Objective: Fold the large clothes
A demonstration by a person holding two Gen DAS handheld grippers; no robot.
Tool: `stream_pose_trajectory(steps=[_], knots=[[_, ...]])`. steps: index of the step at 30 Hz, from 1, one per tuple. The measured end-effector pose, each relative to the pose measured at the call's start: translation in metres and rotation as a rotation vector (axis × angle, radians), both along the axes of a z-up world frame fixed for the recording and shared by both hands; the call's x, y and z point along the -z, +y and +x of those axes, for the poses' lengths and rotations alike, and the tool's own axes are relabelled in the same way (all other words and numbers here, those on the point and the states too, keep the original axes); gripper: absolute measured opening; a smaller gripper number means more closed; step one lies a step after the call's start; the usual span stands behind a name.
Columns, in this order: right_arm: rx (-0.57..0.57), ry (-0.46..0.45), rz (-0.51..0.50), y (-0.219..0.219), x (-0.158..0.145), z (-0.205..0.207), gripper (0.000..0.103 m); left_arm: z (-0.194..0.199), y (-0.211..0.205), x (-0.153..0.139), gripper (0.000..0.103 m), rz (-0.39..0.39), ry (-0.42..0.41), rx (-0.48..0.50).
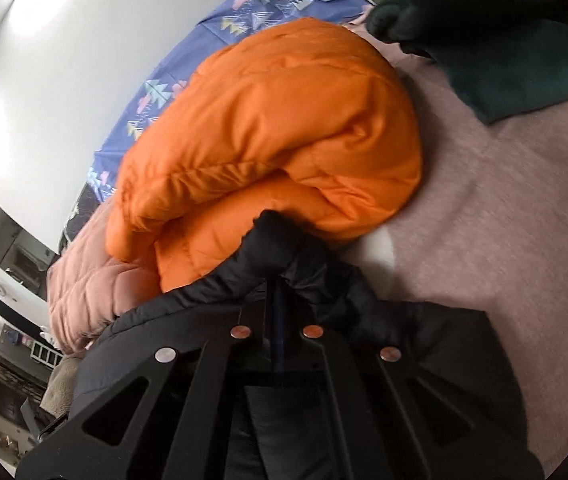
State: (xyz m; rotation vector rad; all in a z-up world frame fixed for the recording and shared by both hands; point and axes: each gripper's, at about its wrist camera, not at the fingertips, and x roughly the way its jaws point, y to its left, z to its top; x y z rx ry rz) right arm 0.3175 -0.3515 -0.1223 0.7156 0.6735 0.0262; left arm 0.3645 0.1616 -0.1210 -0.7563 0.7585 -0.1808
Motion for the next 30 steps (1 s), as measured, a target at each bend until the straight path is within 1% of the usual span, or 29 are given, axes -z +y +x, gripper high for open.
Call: stream_pose_trajectory(steps=[7, 8, 13, 20, 21, 23, 24, 25, 26, 27, 28, 29, 30], knots=[[0.015, 0.019, -0.029, -0.002, 0.003, 0.002, 0.000, -0.001, 0.003, -0.002, 0.002, 0.045, 0.007, -0.048], [0.017, 0.020, -0.034, 0.005, 0.002, -0.002, 0.000, -0.001, 0.004, -0.001, 0.002, 0.048, 0.008, -0.051], [0.029, 0.028, -0.055, 0.003, 0.006, -0.006, 0.000, -0.005, 0.005, -0.001, 0.003, 0.085, 0.011, -0.079], [0.056, 0.054, -0.118, 0.006, 0.006, -0.010, 0.000, -0.005, 0.003, -0.002, 0.003, 0.145, 0.027, -0.108], [0.057, 0.061, -0.131, 0.008, 0.005, -0.010, 0.000, -0.003, 0.002, -0.003, 0.003, 0.158, 0.035, -0.109], [0.051, 0.078, -0.157, 0.011, 0.001, -0.008, 0.000, 0.001, -0.004, -0.006, 0.003, 0.215, 0.066, -0.099], [0.030, 0.096, -0.175, 0.013, -0.004, -0.006, 0.000, 0.005, -0.010, -0.011, 0.003, 0.267, 0.099, -0.077], [0.010, 0.101, -0.178, 0.013, -0.012, -0.008, 0.001, 0.008, -0.015, -0.018, 0.002, 0.324, 0.129, -0.055], [0.017, 0.085, -0.162, 0.011, -0.023, -0.016, 0.002, 0.006, -0.019, -0.027, 0.003, 0.353, 0.149, -0.049], [0.028, 0.045, -0.129, 0.007, -0.033, -0.028, 0.008, 0.003, -0.021, -0.034, 0.006, 0.340, 0.147, -0.042], [0.039, -0.012, -0.088, 0.003, -0.047, -0.045, 0.017, -0.003, -0.022, -0.045, 0.011, 0.300, 0.121, -0.033], [0.038, -0.048, -0.063, 0.001, -0.056, -0.058, 0.025, -0.013, -0.024, -0.058, 0.012, 0.254, 0.072, -0.025], [0.035, -0.087, -0.031, -0.001, -0.066, -0.075, 0.028, -0.021, -0.028, -0.070, 0.012, 0.242, 0.038, -0.015]])
